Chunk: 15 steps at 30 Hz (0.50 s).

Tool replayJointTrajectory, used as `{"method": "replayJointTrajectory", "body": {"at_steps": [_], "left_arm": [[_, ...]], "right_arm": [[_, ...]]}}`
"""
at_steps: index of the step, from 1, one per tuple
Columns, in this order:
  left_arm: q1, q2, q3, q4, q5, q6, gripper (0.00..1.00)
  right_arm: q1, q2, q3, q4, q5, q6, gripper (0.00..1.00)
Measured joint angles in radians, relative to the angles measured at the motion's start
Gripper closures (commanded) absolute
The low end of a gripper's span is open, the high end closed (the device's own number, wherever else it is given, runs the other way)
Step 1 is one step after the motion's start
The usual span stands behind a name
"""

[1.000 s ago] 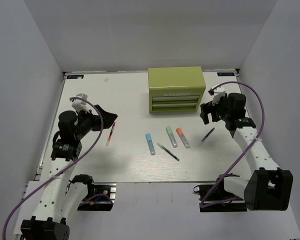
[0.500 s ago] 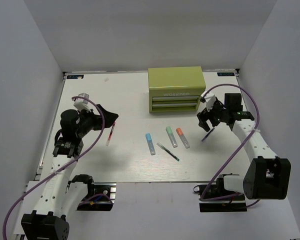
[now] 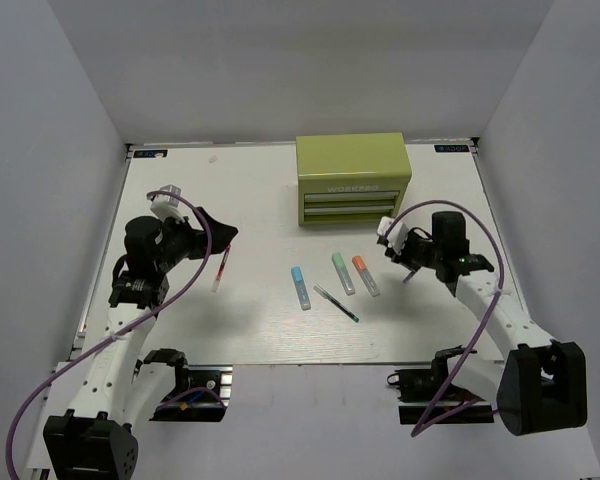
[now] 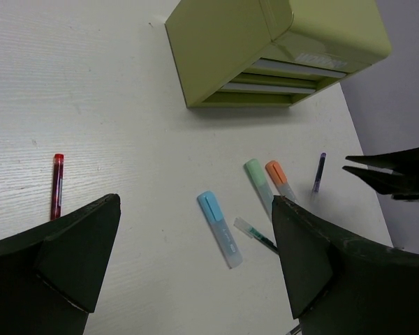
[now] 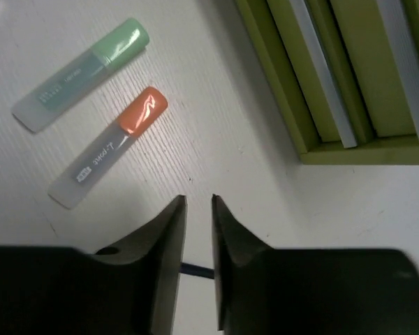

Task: Sort the stationery into containers
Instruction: Open the drawer in the storage box.

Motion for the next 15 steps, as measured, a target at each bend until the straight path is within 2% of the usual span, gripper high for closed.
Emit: {"method": "replayJointTrajectory", "body": {"at_steps": [2,4,6,11,15], "left_arm": [[0.000,0.002,0.000,0.007,0.000,0.000,0.01],[0.000,0.007,-0.001,0.011,0.000,0.000,0.01],[0.000,0.017,-0.001,0.011,0.000,0.000,0.01],[0.000,0.039,-0.001,0.011,0.001,-0.001,0.01],[0.000,0.040,-0.001,0.011,0.001,-0.003,0.01]], "right_arm": [[0.030,-0.023,-0.079,0.103,0.066,-0.035,0.57],[0.061,-0.034,-0.166,0.250,0.149,-0.090,0.45],[0.086,-0.035,-0.236,0.374,0.221,-0.138,0.41],[0.136,-0.035,-0.351,0.641,0.320,-0.214,0.32],[0.181,-0.017,-0.462,0.935,0.363,-0.274,0.31]]}}
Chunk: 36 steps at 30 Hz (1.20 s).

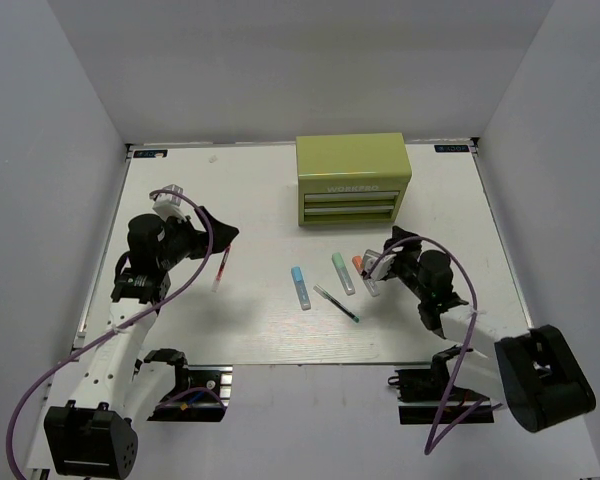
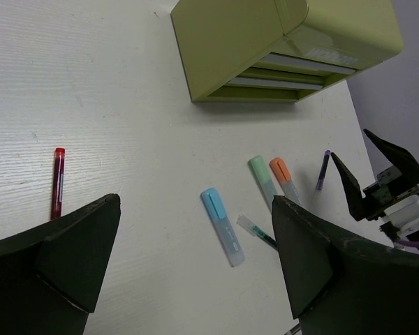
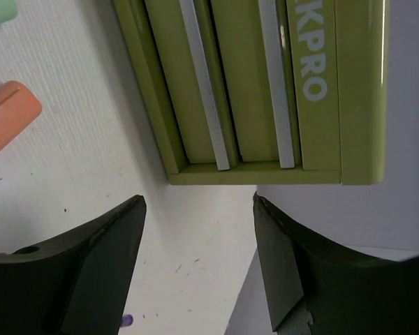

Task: Sort the stationery into containers
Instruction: Open the drawer in the storage box.

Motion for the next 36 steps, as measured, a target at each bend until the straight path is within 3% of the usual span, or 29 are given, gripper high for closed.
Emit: {"method": "replayJointTrajectory", "body": {"at_steps": [6,11,16,21,36], "left_arm": [[0.000,0.000,-0.017,0.002,0.000,0.000,0.01],[0.000,0.008,-0.024,0.001,0.000,0.004,0.01],[0.000,0.017,-0.024,0.000,0.000,0.013,0.01],[0.000,0.029,-0.025,0.005,0.000,0.016,0.01],[0.000,0.067,-0.032,0.027,0.001,0.019,0.01]], "right_arm": [[0.063,0.222,-0.074,0.389,0.080,-0.120,0.46],[0.101,0.436,-0.072,0.568,0.141,-0.195,0.55],[0.127,0.628,-0.034,0.583,0.215,-0.247,0.58],[0.152,0.638,0.034,0.604,0.266,-0.256,0.45],[0.186,0.670,0.232,0.628,0.345,-0.242,0.46]]}}
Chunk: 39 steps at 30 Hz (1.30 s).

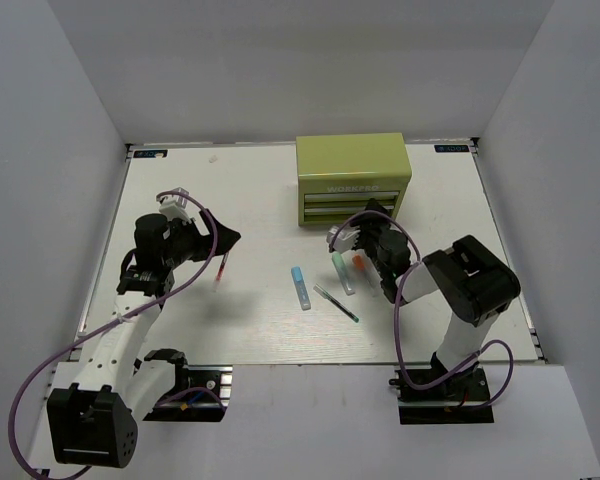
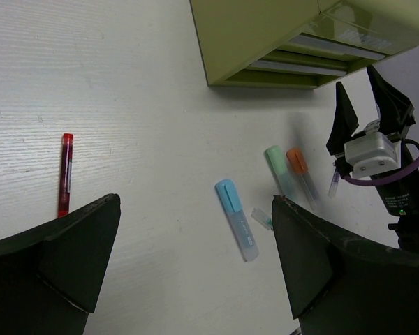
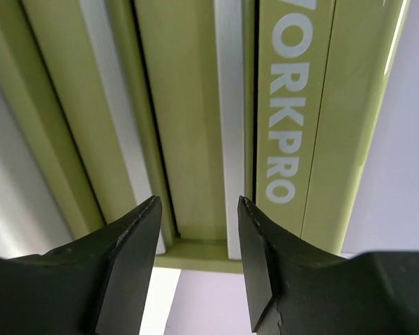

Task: Sort the stationery into containers
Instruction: Open the drawer in the storage box.

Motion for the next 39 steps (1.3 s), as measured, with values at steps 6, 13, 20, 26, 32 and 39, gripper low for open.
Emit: {"method": "replayJointTrajectory", "body": {"at_steps": [6,13,20,26,32,39], "left_arm": [[0.000,0.003,0.000,0.004,0.000,0.005,0.01],[0.000,0.016,-0.002,0.015,0.000,0.007,0.01],[0.000,0.018,-0.002,0.018,0.000,0.013,0.01],[0.000,0.018,-0.002,0.018,0.000,0.014,0.01],[0.000,0.018,-0.002,0.018,0.000,0.015,0.01],[0.000,0.018,-0.002,0.018,0.000,0.015,0.01]], "right_arm": [[0.001,0.037,0.060,0.000,0.008,0.000,0.48],[0.001,0.082,0.102,0.008,0.012,-0.001,0.49],[0.001,0.109,0.125,0.027,0.019,-0.001,0.49],[0.005,0.132,0.130,0.060,0.035,-0.009,0.57],[0.005,0.138,0.132,0.111,0.042,-0.027,0.82],[0.005,0.137,0.121,0.119,0.036,-0.030,0.88]]}}
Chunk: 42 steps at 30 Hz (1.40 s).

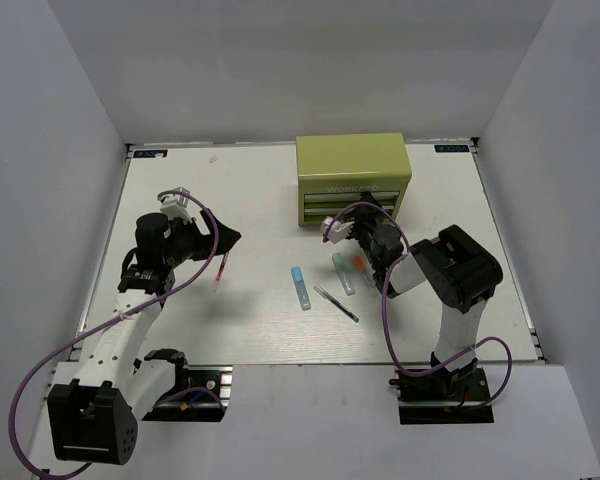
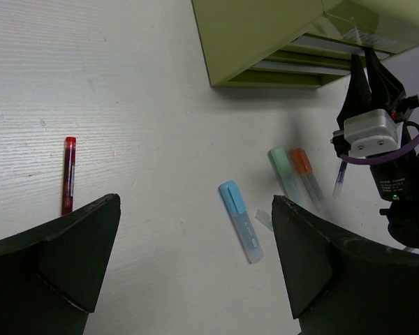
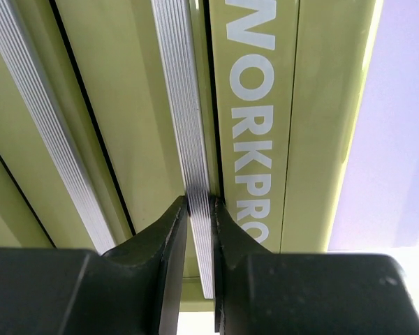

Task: Sort the stationery into containers
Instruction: Open the drawer in the storage box.

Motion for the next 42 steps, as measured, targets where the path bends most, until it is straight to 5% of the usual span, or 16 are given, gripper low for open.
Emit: {"method": "replayJointTrajectory", "body": {"at_steps": [21,23,25,28,42], "left_arm": [[0.000,-0.009,-0.006,0.006,0.006,-0.001,0.01],[0.000,-0.018,-0.006,0.007,0.006,-0.001,0.01],[0.000,-0.026,-0.006,0.007,0.006,-0.002,0.01],[0.000,-0.035,-0.006,0.007,0.007,-0.002,0.01],[0.000,-0.098,-0.012,-0.015,0.011,-0.010,0.01]], "right_arm": [[0.025,-0.203,-0.273,0.032,-0.105,0.069,0.95],[0.033,-0.226,-0.298,0.028,-0.107,0.080,0.91],[0.040,-0.242,-0.318,0.028,-0.105,0.084,0.73],[0.045,-0.243,-0.319,0.023,-0.095,0.095,0.62],[0.058,-0.228,-0.328,-0.079,-0.077,0.137,0.32]]}}
